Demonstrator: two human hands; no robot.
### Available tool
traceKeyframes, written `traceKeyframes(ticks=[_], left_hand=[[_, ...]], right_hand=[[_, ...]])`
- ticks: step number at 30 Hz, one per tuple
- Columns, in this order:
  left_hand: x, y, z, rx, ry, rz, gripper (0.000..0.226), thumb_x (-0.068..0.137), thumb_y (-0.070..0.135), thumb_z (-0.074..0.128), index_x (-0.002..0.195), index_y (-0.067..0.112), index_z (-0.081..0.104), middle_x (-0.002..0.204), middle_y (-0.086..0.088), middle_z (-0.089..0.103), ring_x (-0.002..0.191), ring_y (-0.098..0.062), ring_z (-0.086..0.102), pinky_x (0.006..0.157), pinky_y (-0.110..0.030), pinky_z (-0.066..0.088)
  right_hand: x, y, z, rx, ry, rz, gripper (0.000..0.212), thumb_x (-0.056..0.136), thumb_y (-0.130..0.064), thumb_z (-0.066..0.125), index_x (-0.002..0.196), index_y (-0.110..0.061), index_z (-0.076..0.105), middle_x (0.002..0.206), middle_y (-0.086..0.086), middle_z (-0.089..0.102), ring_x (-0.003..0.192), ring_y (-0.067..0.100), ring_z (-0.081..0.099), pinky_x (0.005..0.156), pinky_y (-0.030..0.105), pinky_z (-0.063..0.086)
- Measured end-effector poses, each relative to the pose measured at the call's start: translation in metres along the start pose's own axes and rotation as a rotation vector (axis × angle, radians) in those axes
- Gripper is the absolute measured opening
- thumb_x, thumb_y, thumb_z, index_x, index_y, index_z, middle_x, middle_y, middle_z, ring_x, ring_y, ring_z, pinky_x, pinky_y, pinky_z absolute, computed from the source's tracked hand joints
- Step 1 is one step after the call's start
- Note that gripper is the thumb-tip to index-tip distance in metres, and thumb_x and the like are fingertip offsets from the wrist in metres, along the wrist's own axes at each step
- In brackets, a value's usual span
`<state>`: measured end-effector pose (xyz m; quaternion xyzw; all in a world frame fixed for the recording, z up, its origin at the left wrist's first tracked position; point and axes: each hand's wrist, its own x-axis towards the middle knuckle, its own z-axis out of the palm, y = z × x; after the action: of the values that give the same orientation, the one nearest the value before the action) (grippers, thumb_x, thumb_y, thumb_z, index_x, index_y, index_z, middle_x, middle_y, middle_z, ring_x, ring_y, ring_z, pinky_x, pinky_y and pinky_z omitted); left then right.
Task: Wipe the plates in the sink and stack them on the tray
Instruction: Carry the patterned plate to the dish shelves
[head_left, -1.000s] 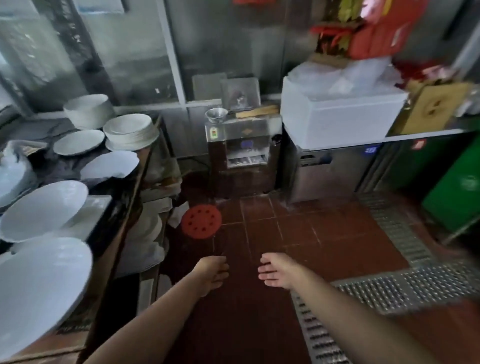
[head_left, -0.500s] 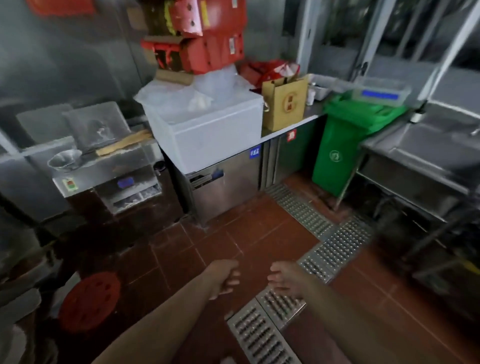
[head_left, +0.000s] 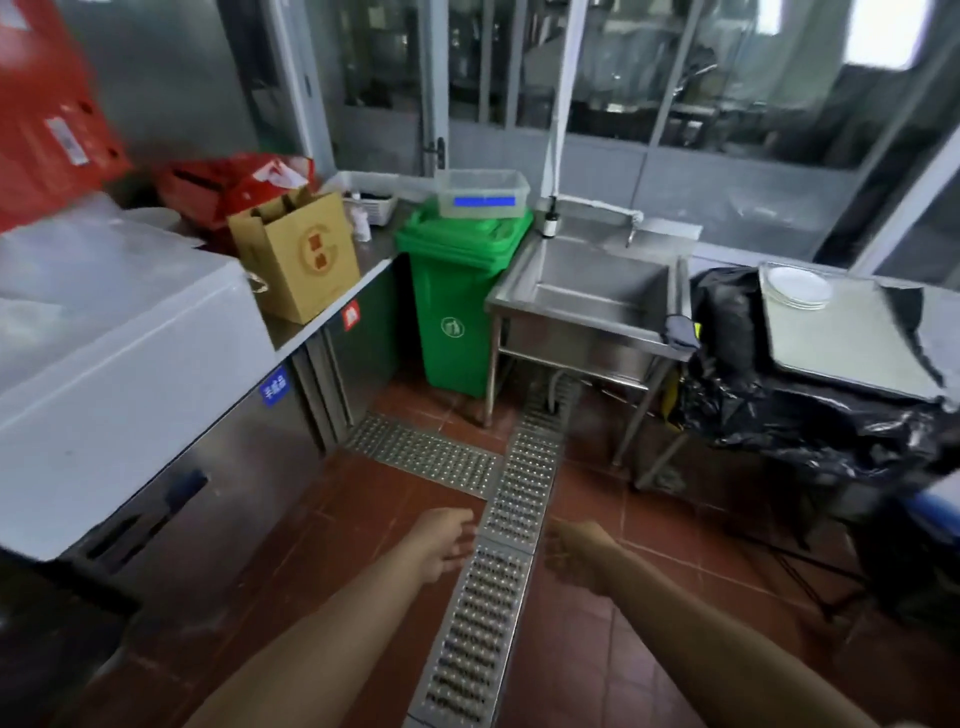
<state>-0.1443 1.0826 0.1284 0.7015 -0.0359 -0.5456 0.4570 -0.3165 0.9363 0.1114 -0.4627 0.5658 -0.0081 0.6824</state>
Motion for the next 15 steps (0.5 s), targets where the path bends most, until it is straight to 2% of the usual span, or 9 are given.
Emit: traceKeyframes(ticks=[3,6,10,12,15], left_hand=[[0.04,0.048,0.042,0.092,-0.075,0.002,0.014,0.102,0.022,0.054,0.103,0.012,0.065,0.087,-0.002,0.065,0.068,-0.014,0.059,0.064,-0.028,0.046],[0.085,0.093,0.092,0.144,-0.126,0.001,0.015,0.102,0.022,0.055,0.106,0.012,0.064,0.092,-0.003,0.066,0.072,-0.016,0.061,0.07,-0.031,0.05],[0.138,0.162,0.165,0.176,-0.17,-0.01,0.014,0.104,0.024,0.051,0.095,0.018,0.059,0.088,0.001,0.063,0.071,-0.014,0.059,0.069,-0.027,0.044],[0.165,0.196,0.2,0.21,-0.182,-0.018,0.017,0.104,0.025,0.049,0.092,0.019,0.058,0.087,0.003,0.061,0.072,-0.013,0.057,0.07,-0.027,0.042],[0.205,0.243,0.248,0.258,-0.207,-0.019,0.014,0.104,0.029,0.05,0.099,0.021,0.059,0.094,0.004,0.062,0.077,-0.013,0.059,0.077,-0.029,0.043]], right_hand=[[0.03,-0.034,-0.045,0.039,0.05,-0.033,0.023,0.094,-0.004,0.056,0.073,-0.013,0.054,0.054,0.002,0.047,0.039,0.013,0.043,0.044,0.019,0.031],[0.062,-0.067,-0.098,0.119,0.112,-0.019,0.013,0.091,-0.01,0.06,0.079,-0.012,0.064,0.067,0.005,0.056,0.049,0.019,0.052,0.05,0.021,0.038],[0.11,-0.123,-0.172,0.149,0.134,-0.055,0.021,0.086,-0.012,0.06,0.069,-0.017,0.049,0.053,0.0,0.039,0.039,0.014,0.04,0.043,0.021,0.035],[0.136,-0.153,-0.211,0.162,0.157,-0.057,0.015,0.078,-0.016,0.069,0.074,-0.014,0.055,0.053,0.003,0.051,0.041,0.017,0.047,0.042,0.02,0.035],[0.17,-0.194,-0.265,0.157,0.181,-0.069,0.009,0.094,-0.014,0.061,0.086,-0.01,0.061,0.066,0.007,0.068,0.061,0.024,0.068,0.051,0.025,0.04]])
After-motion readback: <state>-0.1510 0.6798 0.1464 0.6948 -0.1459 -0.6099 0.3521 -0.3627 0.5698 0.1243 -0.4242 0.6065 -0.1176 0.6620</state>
